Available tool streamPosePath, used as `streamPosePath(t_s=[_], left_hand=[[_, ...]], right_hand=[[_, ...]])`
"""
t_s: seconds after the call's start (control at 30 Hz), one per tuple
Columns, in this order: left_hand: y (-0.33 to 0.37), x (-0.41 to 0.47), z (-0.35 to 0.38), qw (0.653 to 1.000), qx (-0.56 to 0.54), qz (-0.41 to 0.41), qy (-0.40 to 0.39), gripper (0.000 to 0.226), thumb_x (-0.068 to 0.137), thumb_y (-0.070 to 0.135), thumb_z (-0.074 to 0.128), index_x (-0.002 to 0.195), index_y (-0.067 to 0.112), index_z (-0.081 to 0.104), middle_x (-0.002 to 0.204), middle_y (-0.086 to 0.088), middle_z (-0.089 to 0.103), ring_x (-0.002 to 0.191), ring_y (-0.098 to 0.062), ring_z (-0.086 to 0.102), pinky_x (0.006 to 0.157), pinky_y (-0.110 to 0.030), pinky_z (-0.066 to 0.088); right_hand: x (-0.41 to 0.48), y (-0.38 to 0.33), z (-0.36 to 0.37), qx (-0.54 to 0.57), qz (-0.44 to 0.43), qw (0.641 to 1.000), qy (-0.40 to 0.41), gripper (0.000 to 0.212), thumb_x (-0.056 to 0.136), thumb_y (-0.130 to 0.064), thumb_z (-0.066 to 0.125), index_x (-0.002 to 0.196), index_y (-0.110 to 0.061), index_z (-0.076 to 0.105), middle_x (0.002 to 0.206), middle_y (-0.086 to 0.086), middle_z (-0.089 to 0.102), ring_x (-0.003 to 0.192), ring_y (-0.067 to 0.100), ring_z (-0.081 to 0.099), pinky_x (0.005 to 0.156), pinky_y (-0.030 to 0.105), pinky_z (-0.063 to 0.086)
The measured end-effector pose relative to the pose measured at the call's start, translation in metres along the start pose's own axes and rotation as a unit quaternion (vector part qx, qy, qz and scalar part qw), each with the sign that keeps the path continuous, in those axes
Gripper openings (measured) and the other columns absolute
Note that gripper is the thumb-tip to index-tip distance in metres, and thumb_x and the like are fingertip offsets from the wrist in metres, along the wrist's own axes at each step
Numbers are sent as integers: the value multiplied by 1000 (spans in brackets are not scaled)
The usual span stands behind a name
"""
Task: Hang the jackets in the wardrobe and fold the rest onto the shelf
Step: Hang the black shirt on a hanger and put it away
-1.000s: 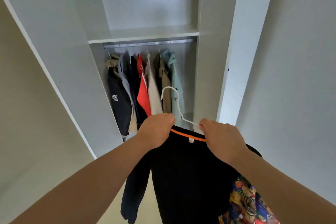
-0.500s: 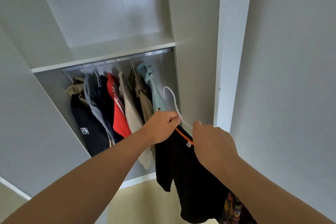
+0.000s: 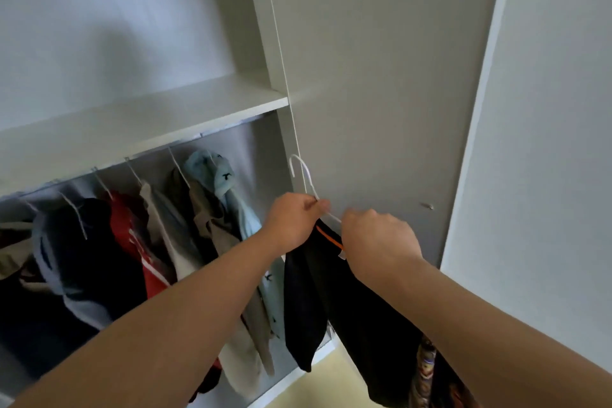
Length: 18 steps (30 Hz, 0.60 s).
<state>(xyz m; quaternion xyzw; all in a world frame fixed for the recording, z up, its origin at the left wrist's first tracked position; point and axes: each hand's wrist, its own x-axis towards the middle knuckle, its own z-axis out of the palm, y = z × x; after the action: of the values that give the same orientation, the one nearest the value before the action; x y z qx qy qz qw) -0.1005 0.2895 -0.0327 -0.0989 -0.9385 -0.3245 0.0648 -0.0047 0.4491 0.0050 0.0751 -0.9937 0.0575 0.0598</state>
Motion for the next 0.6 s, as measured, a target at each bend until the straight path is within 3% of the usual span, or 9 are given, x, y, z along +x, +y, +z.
streamPosePath(t_s=[0.1,0.3,0.37,0.47,0.6], left_hand=[[-20,33,-11,999,-35,3,-3,42,99,47,56,78,16,75,68,-4,68,69,-17,63,58,-23,39],[-40,89,-15,996,-84,17,-12,39,97,39,59,62,30,71,60,4,66,54,4,54,56,-11,39],[-46,106,-13,994,-109,17,-12,42,97,36,60,56,35,69,61,13,68,59,6,58,60,-10,40],[-55,127,-13,986,-164,19,-27,43,98,29,61,56,34,71,66,15,72,72,-5,66,77,-27,48],[-67,148,-17,983,-182,14,-15,39,99,28,61,62,32,73,60,17,68,61,6,60,70,-25,45]], right_hand=[[32,-21,0,12,27,1000,3,18,90,-6,52,93,-20,40,71,-3,44,87,30,68,59,33,36],[84,-43,1,-12,68,998,2,15,92,-7,50,102,-19,50,99,3,64,96,31,69,65,33,37],[99,-46,4,-18,71,997,2,17,94,-7,49,107,-17,53,101,3,63,96,31,68,65,34,38],[120,-47,8,-24,67,997,4,17,94,-6,50,107,-15,53,97,3,61,94,30,68,62,34,39],[145,-49,15,-23,50,998,15,14,96,-10,53,108,-14,55,87,2,54,91,30,68,58,33,36]])
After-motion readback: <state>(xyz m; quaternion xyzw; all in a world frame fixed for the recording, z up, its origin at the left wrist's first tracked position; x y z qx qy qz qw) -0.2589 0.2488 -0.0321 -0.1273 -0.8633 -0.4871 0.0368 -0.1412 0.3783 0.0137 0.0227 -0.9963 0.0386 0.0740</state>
